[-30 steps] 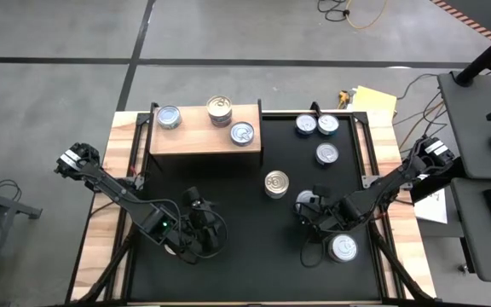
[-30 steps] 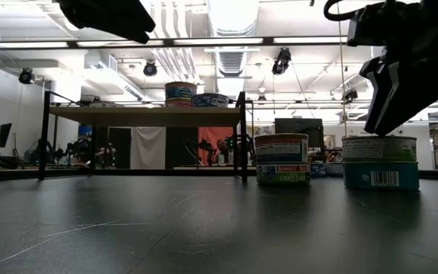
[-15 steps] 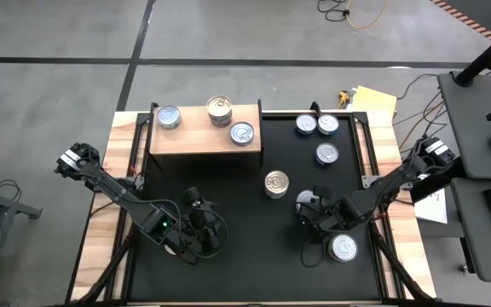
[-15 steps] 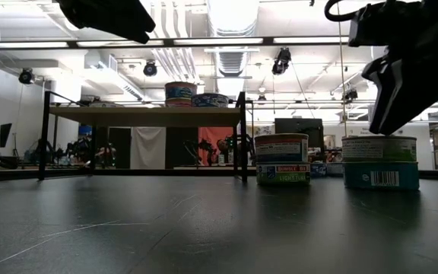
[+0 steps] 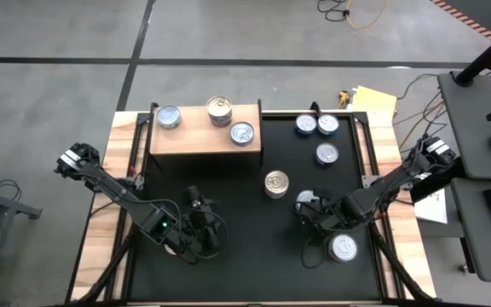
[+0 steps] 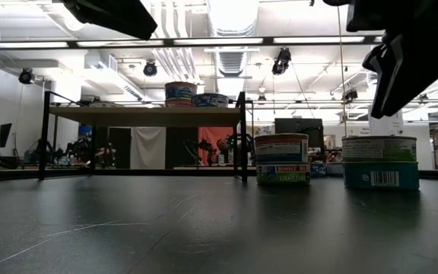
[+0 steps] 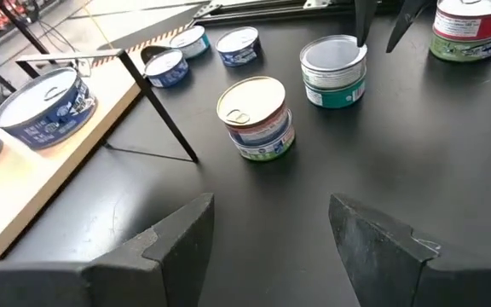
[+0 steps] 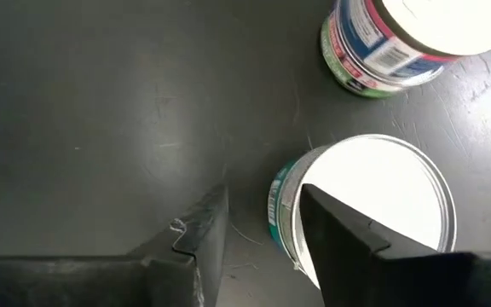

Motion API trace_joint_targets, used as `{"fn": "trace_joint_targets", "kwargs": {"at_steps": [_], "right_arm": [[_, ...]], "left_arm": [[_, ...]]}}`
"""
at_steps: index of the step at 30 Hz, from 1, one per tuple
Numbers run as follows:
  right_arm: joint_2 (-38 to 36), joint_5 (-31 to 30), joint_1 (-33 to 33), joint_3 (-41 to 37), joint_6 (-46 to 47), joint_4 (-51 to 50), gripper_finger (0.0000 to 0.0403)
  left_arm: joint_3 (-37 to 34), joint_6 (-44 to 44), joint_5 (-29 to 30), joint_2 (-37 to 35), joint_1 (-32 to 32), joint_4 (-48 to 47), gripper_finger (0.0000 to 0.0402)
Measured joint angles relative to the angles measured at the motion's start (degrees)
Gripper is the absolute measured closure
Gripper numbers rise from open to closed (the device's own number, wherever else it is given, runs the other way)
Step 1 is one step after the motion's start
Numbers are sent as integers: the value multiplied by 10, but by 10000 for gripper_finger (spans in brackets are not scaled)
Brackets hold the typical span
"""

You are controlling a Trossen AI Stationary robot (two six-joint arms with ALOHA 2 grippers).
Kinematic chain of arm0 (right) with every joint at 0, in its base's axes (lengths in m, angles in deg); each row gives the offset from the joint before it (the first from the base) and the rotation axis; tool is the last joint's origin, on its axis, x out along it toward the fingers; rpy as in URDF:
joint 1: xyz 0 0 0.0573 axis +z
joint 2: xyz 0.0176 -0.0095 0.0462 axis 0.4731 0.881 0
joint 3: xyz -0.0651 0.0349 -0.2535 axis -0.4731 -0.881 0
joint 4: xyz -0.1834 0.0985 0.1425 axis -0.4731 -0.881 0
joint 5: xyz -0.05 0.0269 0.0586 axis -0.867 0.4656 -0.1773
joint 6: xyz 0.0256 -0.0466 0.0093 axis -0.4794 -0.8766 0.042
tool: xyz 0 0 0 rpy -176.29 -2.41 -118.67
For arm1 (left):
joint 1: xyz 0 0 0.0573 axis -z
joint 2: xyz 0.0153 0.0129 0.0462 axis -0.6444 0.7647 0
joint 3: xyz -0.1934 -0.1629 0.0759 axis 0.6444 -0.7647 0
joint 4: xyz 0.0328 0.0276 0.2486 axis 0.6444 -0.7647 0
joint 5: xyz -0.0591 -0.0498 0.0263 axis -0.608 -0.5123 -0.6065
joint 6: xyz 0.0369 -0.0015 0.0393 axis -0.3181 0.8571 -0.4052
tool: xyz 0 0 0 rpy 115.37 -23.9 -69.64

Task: Stack canned seafood by type on shelf
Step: Stack the green/white tuna can on top of the other green/white tuna can on the shelf

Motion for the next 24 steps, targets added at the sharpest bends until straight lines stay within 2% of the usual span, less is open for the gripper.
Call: {"fn": "trace_joint_targets", "kwargs": {"at_steps": [6, 11, 18, 24], "right_arm": [[8, -20, 0, -7, 6, -10, 240], [32, -59, 0, -10, -14, -10, 243], [72, -71, -2, -10, -24, -10, 273], [101, -86, -3, -8, -17, -8, 323]], "left_arm": [[0, -9, 4, 0, 0, 0, 184], [0, -13, 17, 0, 0, 0, 184], [-1, -13, 17, 0, 0, 0, 184], [-1, -8, 17, 0, 0, 1, 184]]}}
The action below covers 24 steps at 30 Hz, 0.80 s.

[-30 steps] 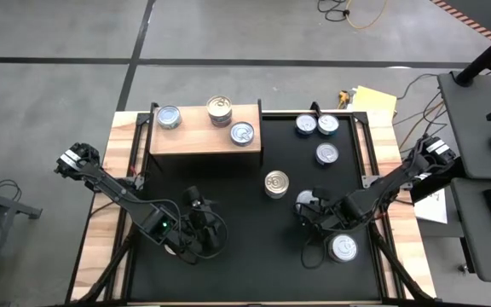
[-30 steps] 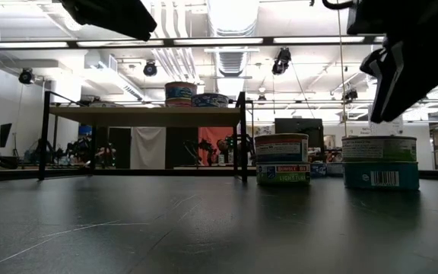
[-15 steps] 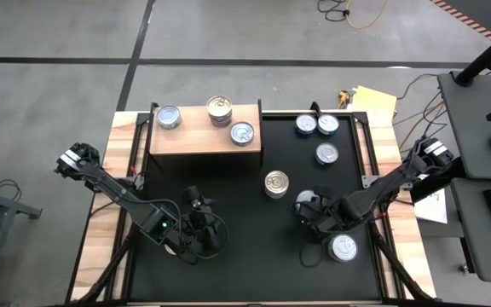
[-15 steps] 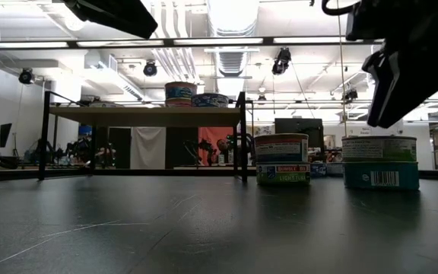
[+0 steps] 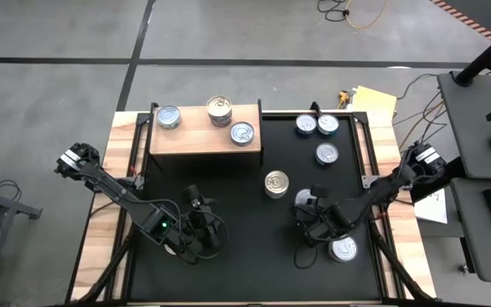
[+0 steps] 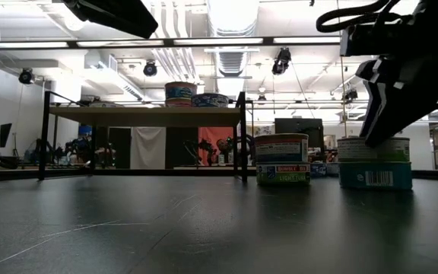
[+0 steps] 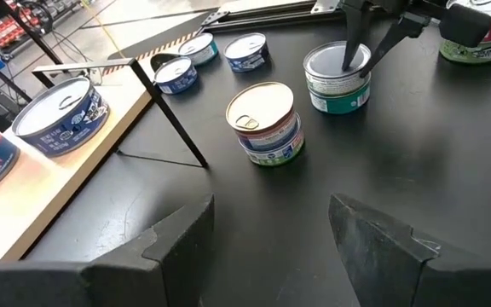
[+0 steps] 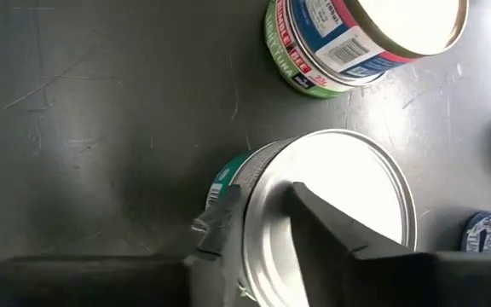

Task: Stack canned seafood by type on shelf
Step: Stack the green/white tuna can on top of the other green/white tuna can on the shelf

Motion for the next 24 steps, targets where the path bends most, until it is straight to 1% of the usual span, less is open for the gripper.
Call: {"fn": "trace_joint_targets", "kwargs": {"at_steps": [5, 8, 16, 24], "right_arm": [[12, 0, -1, 0, 13, 0, 374], [13, 0, -1, -1, 11, 0, 391], [-21, 2, -2, 6, -26, -9, 394], [-46, 0, -1, 34, -57, -15, 395]], "left_arm": [[0, 0, 0, 0, 0, 0, 184], [0, 0, 0, 0, 0, 0, 184], [0, 5, 0, 0, 0, 0, 184], [-1, 5, 0, 0, 0, 1, 184]]}}
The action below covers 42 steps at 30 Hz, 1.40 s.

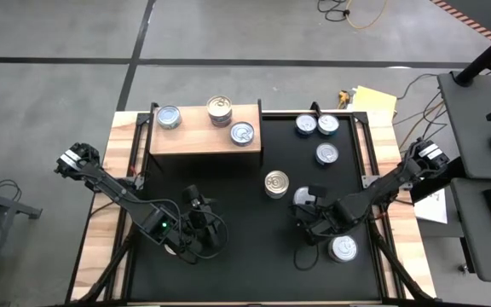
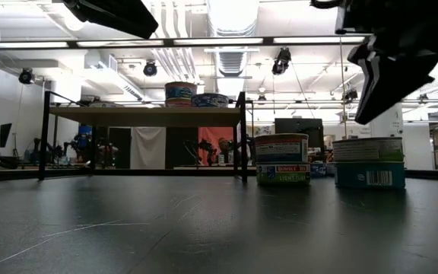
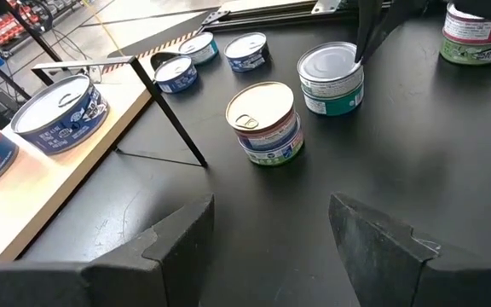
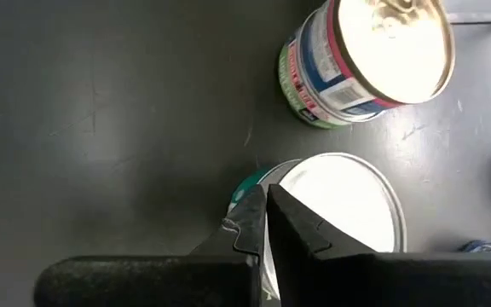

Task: Stack canned seafood by type on shelf
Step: Stack the green/white tuna can on top of the other green/white tuna can on the shelf

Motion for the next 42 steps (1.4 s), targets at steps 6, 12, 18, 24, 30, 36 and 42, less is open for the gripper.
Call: {"fn": "trace_joint_targets", "kwargs": {"at_steps": [6, 12, 18, 24, 30, 36, 42], "right_arm": [[0, -5, 0, 12, -5, -8, 394], [0, -8, 1, 18, -6, -8, 394], [-1, -9, 1, 31, -4, -42, 394], [-3, -51, -36, 27, 35, -133, 394], [-3, -52, -39, -23, 56, -53, 394], [-4, 0, -8, -32, 126, -42, 394], [-25, 23, 16, -30, 142, -43, 394]], "left_arm": [[-1, 0, 0, 0, 0, 0, 184], [-1, 0, 0, 0, 0, 0, 184], [-1, 0, 0, 0, 0, 0, 184], [-1, 4, 0, 0, 0, 12, 184], [-1, 10, 1, 4, 0, 47, 184], [-1, -12, 0, 37, 0, 63, 184], [3, -38, 27, 69, 0, 68, 184]]}}
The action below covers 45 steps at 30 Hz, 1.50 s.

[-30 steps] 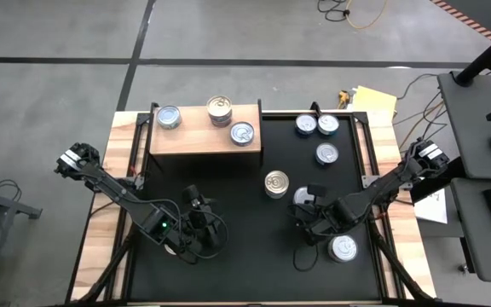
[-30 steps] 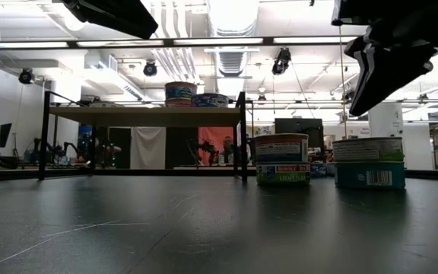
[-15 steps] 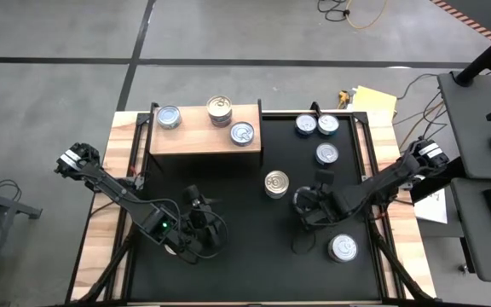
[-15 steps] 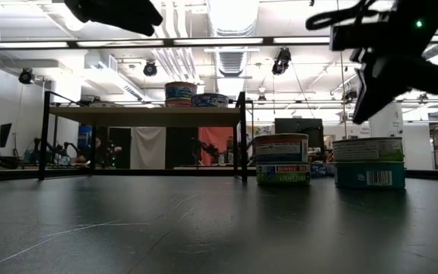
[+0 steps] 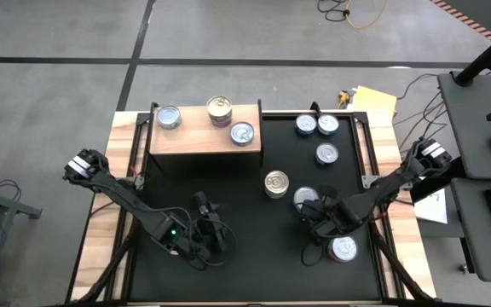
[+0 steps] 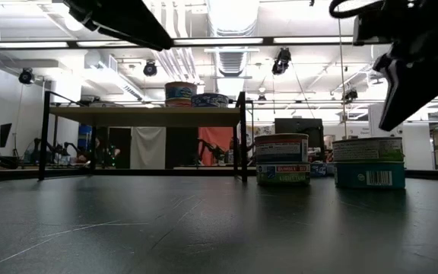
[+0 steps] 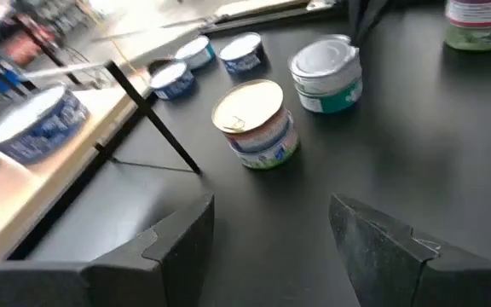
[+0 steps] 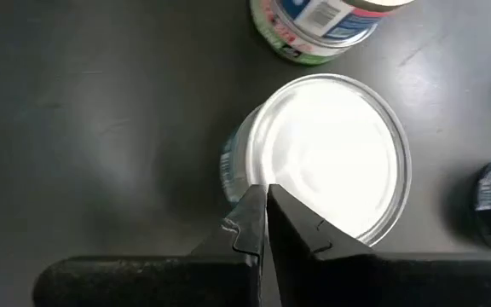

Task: Stack canned seafood by type on shelf
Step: Stack the green/white tuna can on top of the other green/white tuna can on the shelf

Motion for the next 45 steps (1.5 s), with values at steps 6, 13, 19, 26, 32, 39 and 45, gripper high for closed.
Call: {"fn": "trace_joint_targets", "kwargs": {"at_steps": [6, 13, 19, 26, 32, 39, 45], "right_arm": [[-56, 43, -3, 0, 32, -3, 394], [-92, 8, -3, -7, 36, -1, 394], [-91, 12, -3, -37, 69, -2, 394], [-98, 16, -3, -97, 119, -14, 394], [-100, 40, -3, -112, 126, -15, 394], [-112, 3, -3, -75, 100, -34, 394], [-121, -34, -13, -73, 62, -23, 394]], "left_arm": [[17, -59, -1, 4, 0, 2, 184], [17, -112, -28, 1, 0, 4, 184], [16, -112, -28, 1, 0, 4, 184], [15, -111, -28, 1, 0, 4, 184], [13, -107, -28, 1, 0, 5, 184], [12, -106, -28, 1, 0, 5, 184], [12, -102, -28, 1, 0, 6, 184]]}}
